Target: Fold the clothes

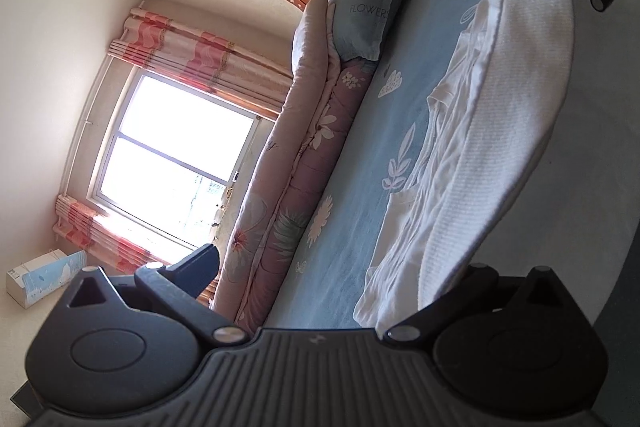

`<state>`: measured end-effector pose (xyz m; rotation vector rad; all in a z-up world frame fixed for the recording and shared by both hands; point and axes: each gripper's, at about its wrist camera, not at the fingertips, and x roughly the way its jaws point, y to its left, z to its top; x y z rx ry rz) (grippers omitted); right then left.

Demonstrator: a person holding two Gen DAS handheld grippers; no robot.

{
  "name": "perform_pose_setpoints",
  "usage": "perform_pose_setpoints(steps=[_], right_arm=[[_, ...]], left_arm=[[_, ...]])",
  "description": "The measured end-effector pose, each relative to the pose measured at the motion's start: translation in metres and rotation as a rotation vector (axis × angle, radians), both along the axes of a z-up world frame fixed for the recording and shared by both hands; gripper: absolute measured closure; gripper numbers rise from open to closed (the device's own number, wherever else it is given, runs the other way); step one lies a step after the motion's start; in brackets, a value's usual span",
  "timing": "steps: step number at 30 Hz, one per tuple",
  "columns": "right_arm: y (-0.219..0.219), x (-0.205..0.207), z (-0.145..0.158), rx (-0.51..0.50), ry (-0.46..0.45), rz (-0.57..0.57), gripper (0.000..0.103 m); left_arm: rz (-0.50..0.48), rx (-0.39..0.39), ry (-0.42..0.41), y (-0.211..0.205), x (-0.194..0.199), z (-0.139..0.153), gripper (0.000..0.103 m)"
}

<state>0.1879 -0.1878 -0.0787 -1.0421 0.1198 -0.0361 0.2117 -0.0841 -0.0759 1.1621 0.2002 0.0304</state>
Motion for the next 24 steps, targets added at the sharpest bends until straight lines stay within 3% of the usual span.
perform_pose_setpoints(steps=[13, 20, 24], right_arm=[[0.004, 0.088, -0.008, 0.019, -0.025, -0.020, 0.000], [0.008, 0.131, -0.031, 0.008, 0.001, -0.015, 0.000], [0.008, 0.153, -0.049, 0.014, 0.070, -0.004, 0.000]], left_arm=[[0.079, -0.019, -0.011, 0.001, 0.083, -0.012, 0.000], [0.069, -0.008, 0.050, 0.003, 0.123, -0.033, 0.000], [0.058, -0.006, 0.124, 0.006, 0.138, -0.051, 0.001]])
